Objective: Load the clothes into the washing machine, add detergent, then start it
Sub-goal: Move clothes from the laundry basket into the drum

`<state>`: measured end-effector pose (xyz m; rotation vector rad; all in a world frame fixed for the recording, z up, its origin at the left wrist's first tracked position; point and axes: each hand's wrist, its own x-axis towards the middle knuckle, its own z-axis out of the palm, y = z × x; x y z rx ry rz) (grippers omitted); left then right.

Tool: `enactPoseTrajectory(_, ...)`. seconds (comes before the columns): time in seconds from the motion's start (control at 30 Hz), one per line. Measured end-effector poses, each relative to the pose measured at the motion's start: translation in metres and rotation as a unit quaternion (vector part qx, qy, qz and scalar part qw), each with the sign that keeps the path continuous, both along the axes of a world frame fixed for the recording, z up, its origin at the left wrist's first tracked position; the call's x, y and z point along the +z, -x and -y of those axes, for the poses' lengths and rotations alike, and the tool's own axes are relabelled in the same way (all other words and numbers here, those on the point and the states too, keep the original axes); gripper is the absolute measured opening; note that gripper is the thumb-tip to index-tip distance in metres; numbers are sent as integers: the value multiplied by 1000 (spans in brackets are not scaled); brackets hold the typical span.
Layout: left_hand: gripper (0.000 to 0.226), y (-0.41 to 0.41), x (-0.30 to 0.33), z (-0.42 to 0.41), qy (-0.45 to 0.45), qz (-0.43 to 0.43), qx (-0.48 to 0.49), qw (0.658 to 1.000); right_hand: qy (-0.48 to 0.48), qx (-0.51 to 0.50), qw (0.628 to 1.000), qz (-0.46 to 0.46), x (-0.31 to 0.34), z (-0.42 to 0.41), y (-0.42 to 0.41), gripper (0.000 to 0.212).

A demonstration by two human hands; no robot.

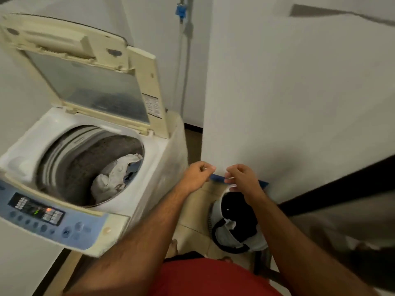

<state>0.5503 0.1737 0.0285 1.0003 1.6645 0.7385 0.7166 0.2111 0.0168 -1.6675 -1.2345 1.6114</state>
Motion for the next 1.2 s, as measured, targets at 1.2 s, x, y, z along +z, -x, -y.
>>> enactPoseTrajectory(1.2, 31, -165, -404, -48, 183, -74, -265, 944, 217, 32, 954, 203, -449, 39, -175, 7)
